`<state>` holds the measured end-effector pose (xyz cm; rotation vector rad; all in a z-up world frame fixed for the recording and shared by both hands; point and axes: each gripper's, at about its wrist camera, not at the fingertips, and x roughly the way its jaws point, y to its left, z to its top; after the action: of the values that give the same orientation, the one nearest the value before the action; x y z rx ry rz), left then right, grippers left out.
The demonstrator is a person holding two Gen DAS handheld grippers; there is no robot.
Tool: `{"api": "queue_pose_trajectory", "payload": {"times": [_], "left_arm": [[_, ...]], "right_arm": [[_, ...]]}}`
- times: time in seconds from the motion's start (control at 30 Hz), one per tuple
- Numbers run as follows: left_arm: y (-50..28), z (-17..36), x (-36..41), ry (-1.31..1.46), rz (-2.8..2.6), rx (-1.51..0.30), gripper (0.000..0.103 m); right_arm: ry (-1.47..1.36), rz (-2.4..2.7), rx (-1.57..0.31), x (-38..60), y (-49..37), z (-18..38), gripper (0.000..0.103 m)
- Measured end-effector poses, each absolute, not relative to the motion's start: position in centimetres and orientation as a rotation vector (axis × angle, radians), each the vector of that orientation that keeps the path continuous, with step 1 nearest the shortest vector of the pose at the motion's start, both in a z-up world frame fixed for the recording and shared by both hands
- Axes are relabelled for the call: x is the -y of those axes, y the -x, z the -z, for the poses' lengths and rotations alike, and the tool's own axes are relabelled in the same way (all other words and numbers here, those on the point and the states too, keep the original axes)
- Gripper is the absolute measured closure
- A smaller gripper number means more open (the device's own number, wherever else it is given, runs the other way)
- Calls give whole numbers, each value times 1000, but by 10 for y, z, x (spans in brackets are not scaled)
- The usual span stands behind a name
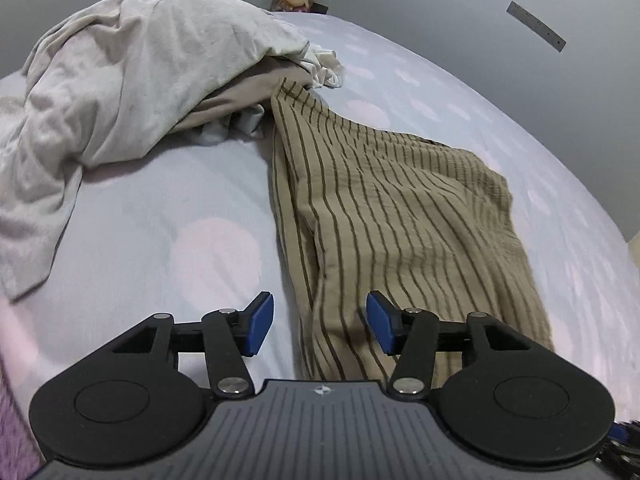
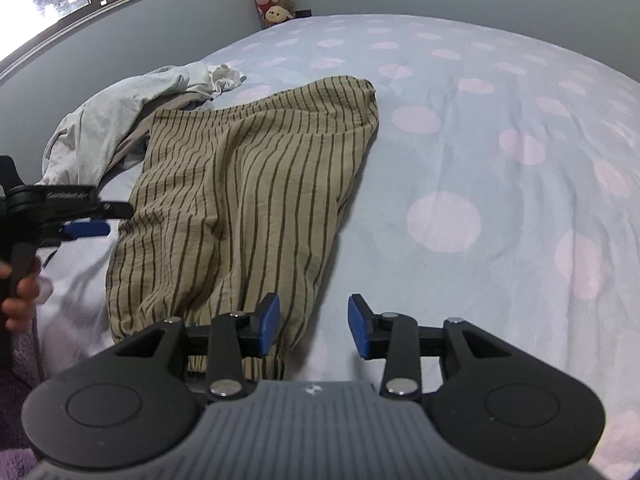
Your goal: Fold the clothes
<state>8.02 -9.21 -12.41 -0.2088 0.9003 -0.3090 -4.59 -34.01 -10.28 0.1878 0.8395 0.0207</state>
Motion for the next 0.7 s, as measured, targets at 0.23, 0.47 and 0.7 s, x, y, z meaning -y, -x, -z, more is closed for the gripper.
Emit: {"api": "queue_pose_trajectory", "payload": {"times": [0.23, 0.47, 0.7], "left_arm": [[-72, 123, 89, 180, 292, -877, 103], [-73, 132, 82, 221, 272, -933, 98], [-45, 111, 86, 262, 353, -1037, 61]], "right_arm": [[-199, -16, -857, 343, 44, 109, 61], [-222, -17, -866, 347, 44, 112, 60], [-321, -35, -856, 355, 49, 101, 52]]}}
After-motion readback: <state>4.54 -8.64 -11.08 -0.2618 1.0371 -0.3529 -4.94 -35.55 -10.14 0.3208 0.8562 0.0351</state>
